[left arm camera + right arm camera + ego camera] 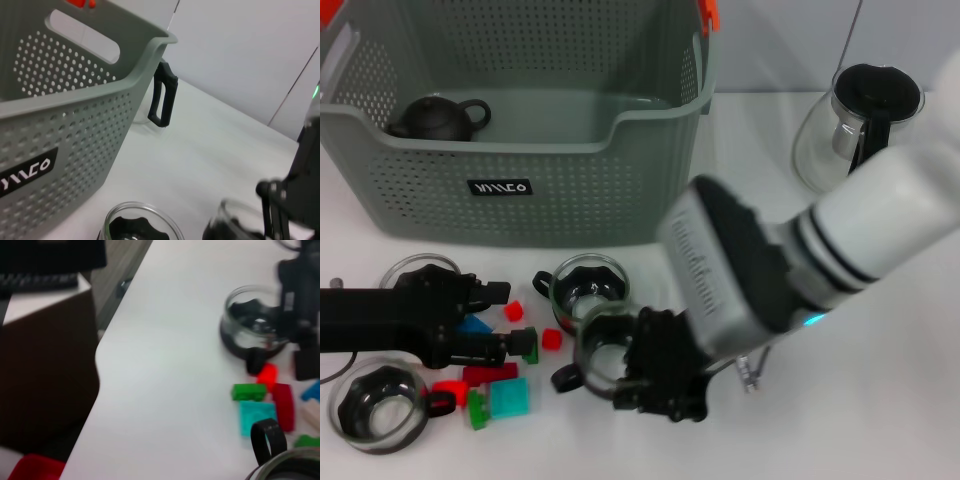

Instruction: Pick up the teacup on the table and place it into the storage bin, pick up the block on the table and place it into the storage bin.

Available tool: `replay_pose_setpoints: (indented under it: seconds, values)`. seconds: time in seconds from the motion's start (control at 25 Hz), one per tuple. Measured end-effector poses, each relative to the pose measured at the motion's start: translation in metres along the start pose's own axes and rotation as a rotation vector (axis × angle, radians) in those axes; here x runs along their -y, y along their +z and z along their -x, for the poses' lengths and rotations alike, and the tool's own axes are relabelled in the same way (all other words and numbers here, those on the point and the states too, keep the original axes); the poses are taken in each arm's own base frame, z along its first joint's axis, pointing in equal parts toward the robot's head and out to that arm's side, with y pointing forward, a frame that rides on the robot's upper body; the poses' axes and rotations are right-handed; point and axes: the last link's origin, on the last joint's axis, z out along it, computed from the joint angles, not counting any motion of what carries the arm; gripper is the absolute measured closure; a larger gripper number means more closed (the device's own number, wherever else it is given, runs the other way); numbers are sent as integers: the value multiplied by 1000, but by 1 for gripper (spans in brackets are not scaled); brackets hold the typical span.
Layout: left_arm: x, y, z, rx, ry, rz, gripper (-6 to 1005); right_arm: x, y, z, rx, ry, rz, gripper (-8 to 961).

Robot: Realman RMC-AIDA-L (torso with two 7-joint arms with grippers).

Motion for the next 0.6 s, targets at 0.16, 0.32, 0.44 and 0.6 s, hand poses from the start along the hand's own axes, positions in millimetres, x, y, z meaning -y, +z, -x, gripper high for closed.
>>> replay_pose_setpoints:
  seconds: [0.16, 0.32, 0.44, 0.6]
  values:
    - [1, -2, 2, 16, -2, -12, 109, -4, -24, -12, 52, 66, -28, 886]
    - [3, -3, 4, 30, -1, -23, 109, -6, -48, -22, 117, 136, -61, 886]
    - [3, -4, 4, 36, 0, -23, 109, -7, -67, -24, 165, 160, -73, 886]
    - [1, 0, 1, 48, 14, 2, 109, -5, -97, -11, 255, 161, -72, 885]
